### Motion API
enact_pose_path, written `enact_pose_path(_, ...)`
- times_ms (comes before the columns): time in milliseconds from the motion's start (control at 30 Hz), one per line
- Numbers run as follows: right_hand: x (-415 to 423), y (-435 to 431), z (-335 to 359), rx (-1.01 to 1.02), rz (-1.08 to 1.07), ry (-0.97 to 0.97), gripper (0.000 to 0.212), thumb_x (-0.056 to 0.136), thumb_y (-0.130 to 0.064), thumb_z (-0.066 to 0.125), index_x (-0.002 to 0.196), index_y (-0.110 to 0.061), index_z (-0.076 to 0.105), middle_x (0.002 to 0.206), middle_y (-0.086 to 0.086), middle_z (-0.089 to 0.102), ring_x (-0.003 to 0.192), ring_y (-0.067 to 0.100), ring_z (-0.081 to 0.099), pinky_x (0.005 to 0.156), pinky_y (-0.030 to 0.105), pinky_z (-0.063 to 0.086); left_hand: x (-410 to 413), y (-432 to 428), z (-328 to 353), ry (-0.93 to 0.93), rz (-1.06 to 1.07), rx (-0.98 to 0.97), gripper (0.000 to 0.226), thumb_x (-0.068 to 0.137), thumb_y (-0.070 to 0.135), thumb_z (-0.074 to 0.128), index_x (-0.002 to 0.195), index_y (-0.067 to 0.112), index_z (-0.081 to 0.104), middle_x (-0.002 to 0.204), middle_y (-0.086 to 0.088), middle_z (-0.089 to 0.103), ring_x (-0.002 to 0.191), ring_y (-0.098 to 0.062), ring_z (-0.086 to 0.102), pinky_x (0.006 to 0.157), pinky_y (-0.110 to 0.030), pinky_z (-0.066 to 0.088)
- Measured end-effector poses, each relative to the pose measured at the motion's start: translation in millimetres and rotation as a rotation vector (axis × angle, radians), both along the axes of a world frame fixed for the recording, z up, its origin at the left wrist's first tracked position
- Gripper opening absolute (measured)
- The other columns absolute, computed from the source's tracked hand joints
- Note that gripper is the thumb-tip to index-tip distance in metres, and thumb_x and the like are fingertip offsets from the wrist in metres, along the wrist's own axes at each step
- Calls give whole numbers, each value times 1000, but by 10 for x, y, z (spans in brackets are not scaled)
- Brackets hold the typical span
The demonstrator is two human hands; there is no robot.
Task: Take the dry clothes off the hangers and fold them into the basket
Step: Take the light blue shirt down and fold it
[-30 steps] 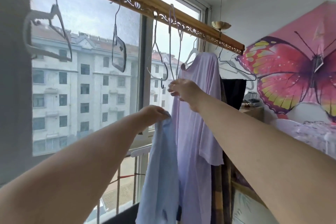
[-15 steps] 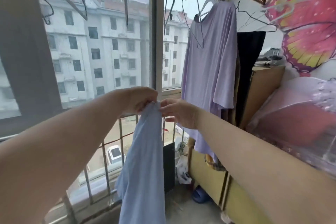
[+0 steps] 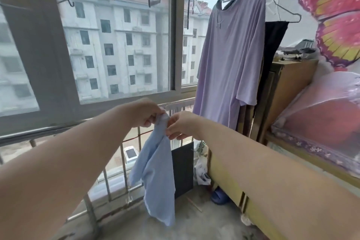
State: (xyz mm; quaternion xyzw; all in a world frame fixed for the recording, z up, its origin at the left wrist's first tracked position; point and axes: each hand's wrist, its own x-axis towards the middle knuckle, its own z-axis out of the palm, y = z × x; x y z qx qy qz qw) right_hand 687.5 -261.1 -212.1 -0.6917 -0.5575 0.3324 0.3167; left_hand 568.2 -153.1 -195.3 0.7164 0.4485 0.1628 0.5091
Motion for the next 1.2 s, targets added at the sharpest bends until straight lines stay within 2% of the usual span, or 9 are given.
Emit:
enact_pose_path(133,-9,27,-103,86,-111,-23,9,87,-1,59,92,-1,66,82,10,65,71,17,62,58,17,46,-27,30,-2,-212,31,-74,8,90,11,57,82,7,57,68,-6,46,53,-13,38,40,-19,33)
enact_pose_path(200,48,63,-100,144,-226,-26,19,88,4,53,74,-6,60,72,9,62,62,15,59,46,12,43,-37,33,21,-295,36,-61,13,89,10,56,77,7,59,70,-7,48,53,-13,40,39,-18,34)
enact_pose_path(500,261,55,-44,350,-423,126,20,91,2,45,77,-10,53,69,11,58,63,26,58,64,36,53,-63,114,-182,-367,91,-100,9,90,10,48,85,5,54,73,-10,44,56,-19,42,50,-28,32)
enact_pose_path(600,221,-27,-52,279,-222,269,8,87,-11,65,82,-11,59,75,10,63,67,23,59,64,30,47,-44,104,-204,-403,28,-157,11,90,10,47,84,6,55,79,-14,51,62,-21,48,57,-29,36)
enact_pose_path(700,160,-32,-122,194,-89,122,16,82,-18,74,94,-14,64,82,2,64,74,14,59,67,23,45,-14,54,-173,-459,11,-164,14,88,1,48,82,11,55,78,-10,52,63,-19,49,56,-28,37)
enact_pose_path(800,115,24,-183,214,-136,14,11,81,-1,67,83,-10,62,74,1,56,69,15,54,63,23,47,-23,-12,-159,-486,39,-180,33,88,-7,46,113,13,51,81,-9,52,63,-17,49,55,-27,37)
enact_pose_path(900,119,62,-181,175,-158,162,9,83,-6,64,84,-13,58,77,2,55,75,18,53,68,29,45,-82,-42,-157,-460,6,-167,57,87,-11,42,134,21,40,91,-9,55,61,-14,48,51,-24,39)
enact_pose_path(1033,95,89,-131,260,-202,324,16,89,-24,65,95,-11,57,84,5,62,76,19,58,67,28,45,-159,-88,-126,-442,-77,-194,66,85,-13,41,139,25,40,103,-10,55,62,-11,49,48,-19,42)
enact_pose_path(1200,-14,175,-189,297,-235,172,12,86,-4,64,82,-13,56,73,3,54,67,14,50,56,20,42,-228,-75,-147,-474,-156,-213,66,84,-13,44,137,25,45,125,-15,54,86,-20,56,68,-25,44)
